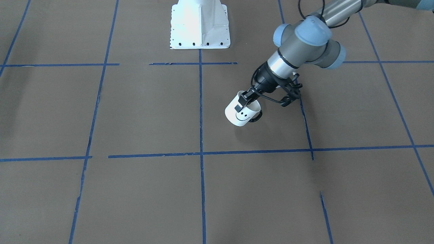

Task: Flip mug
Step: 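Lift the mug with the left gripper toward the table center, then rotate the left wrist to turn the mug upright and lower it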

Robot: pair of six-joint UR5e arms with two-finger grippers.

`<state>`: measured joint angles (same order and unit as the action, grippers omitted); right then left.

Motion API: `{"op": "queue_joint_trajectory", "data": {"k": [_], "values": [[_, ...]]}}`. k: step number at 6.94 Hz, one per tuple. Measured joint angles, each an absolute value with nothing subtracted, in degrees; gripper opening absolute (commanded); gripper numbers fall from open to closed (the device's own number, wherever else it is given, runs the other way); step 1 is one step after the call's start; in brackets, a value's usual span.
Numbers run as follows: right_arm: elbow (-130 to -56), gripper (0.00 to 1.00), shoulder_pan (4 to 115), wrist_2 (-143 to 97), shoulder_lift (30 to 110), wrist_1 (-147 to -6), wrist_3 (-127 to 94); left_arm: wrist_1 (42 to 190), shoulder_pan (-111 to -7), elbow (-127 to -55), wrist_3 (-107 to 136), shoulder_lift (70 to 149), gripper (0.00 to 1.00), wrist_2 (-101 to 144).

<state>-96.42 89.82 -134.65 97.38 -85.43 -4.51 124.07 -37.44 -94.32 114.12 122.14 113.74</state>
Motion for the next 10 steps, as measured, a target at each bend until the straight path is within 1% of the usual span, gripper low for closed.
{"op": "queue_joint_trajectory", "data": {"k": [1, 2, 4, 7, 10], "values": [[-96.42, 1.00, 89.82, -134.65, 97.38, -85.43, -4.54, 110.87, -36.19, -92.80, 111.30, 129.17, 0.00, 113.84], [-96.42, 1.00, 89.82, -134.65, 97.38, -85.43, -4.55, 102.28, -35.14, -89.45, 110.13, 135.08, 0.00, 113.88], [-96.42, 1.00, 89.82, -134.65, 97.38, -85.43, -4.51, 93.68, -34.19, -80.35, 109.58, 143.80, 0.00, 113.96], [-96.42, 1.00, 89.82, -134.65, 97.38, -85.43, -4.49, 86.55, -33.36, -71.66, 108.63, 150.81, 0.00, 114.03], [-96.42, 1.00, 89.82, -134.65, 97.38, -85.43, -4.48, 85.89, -32.42, -67.19, 107.54, 154.24, 0.00, 113.88]]}}
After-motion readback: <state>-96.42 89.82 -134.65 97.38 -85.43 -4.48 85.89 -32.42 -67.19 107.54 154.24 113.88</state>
